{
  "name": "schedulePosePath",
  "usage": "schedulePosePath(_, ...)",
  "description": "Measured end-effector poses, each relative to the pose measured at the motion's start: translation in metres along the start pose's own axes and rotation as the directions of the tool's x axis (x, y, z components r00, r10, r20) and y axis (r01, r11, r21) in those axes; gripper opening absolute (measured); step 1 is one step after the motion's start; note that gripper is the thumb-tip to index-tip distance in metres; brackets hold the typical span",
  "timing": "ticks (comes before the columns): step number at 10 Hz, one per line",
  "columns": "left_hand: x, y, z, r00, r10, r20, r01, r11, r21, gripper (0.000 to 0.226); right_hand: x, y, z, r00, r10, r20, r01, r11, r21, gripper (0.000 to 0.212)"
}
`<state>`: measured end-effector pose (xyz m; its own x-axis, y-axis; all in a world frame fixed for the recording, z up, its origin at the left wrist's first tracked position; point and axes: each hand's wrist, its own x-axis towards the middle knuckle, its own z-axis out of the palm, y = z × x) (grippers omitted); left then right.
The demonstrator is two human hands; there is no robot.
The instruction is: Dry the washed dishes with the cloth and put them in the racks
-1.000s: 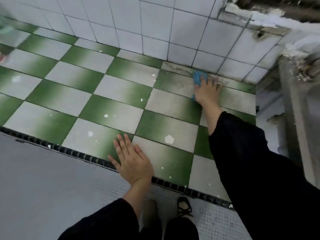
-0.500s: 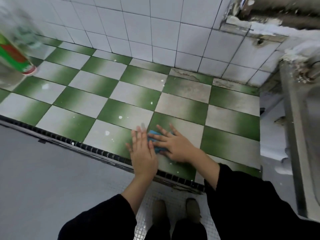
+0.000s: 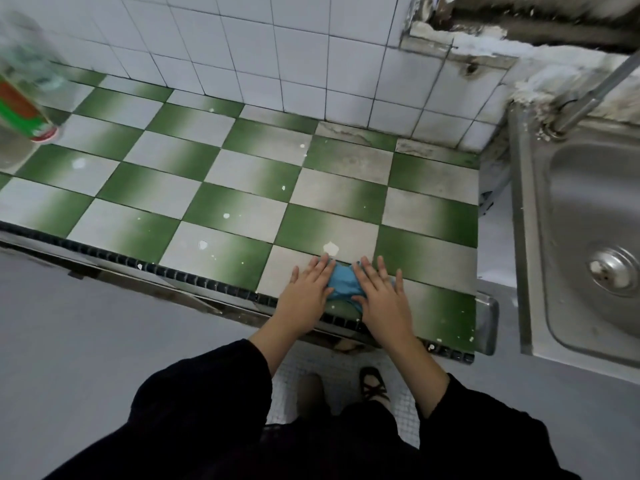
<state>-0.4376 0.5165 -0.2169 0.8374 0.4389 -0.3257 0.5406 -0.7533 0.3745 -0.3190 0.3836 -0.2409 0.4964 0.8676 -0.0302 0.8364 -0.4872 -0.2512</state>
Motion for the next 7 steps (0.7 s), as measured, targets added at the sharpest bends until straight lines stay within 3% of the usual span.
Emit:
schedulePosePath(1,-0.005,0.019,0.005,0.999,0.009,0.049,-0.012,0.998,0.066,0.057,-0.019,0.010,-0.006,0.994,0.087,0.066,-0.090,0.995,0.042,0.067)
schedulePosePath(4,-0.009,0.046,-0.004,0.994,-0.029,0.103,0.011,0.986,0.168,0.057,-0.033,0.010,-0.035,0.955,0.168,0.244,-0.205,0.969,0.134,0.066)
schedulePosePath(5,-0.011,0.054,-0.015,0.992,-0.104,0.075,0.092,0.986,0.138,0.055,-0.031,0.008,-0.052,0.941,0.217,0.260,-0.295,0.904,0.310,0.065)
schedulePosePath(6,-0.010,0.065,-0.035,0.983,-0.177,-0.045,0.179,0.983,0.041,0.051,-0.030,0.010,-0.078,0.927,0.292,0.234,-0.373,0.777,0.507,0.058)
schedulePosePath(7,-0.018,0.072,-0.054,0.957,-0.256,-0.137,0.244,0.965,-0.093,0.039,-0.034,0.023,-0.115,0.814,0.411,0.411,-0.575,0.465,0.673,0.047)
